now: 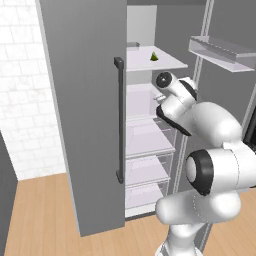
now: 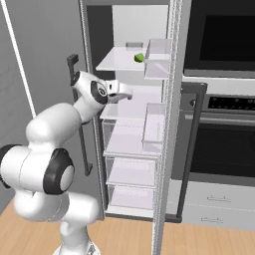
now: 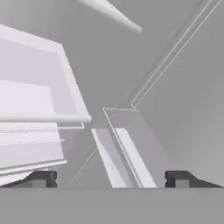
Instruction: Grab a lemon wedge from the fridge and one ice cube from the ice bowl, and put them in the glass of lemonade.
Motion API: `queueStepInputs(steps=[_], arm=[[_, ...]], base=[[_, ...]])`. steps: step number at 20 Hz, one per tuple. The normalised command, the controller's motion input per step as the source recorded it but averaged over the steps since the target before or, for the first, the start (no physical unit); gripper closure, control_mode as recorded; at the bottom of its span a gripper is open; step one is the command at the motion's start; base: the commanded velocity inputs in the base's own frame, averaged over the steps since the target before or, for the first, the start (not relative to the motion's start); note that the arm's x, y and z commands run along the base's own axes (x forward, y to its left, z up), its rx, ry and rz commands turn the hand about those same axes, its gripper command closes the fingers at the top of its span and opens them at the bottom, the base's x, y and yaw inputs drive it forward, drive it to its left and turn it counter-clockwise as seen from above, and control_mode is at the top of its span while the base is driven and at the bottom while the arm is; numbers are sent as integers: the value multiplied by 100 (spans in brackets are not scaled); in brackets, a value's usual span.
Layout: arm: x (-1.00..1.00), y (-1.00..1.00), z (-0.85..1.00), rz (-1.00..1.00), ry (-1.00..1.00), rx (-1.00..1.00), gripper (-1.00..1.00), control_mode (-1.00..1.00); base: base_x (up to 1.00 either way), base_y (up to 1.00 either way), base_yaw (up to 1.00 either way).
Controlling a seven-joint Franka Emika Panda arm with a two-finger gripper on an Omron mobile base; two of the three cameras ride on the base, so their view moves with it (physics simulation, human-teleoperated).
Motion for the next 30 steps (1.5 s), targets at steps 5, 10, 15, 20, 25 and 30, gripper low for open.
queueStepInputs(steps=[5,10,15,20,25,30], arm=[[-6,67,5,31,-18,79,-100,-100],[-72,47,76,34,1,31,-100,-100],[-87,7,100,12,1,3,-100,-100],[-60,2,23,0,10,-7,-100,-100],[-21,0,17,-2,9,-8,-100,-100],[0,0,0,-1,0,0,-100,-100]], base=[[0,0,0],[0,0,0],[0,0,0],[0,0,0],[0,0,0],[0,0,0]])
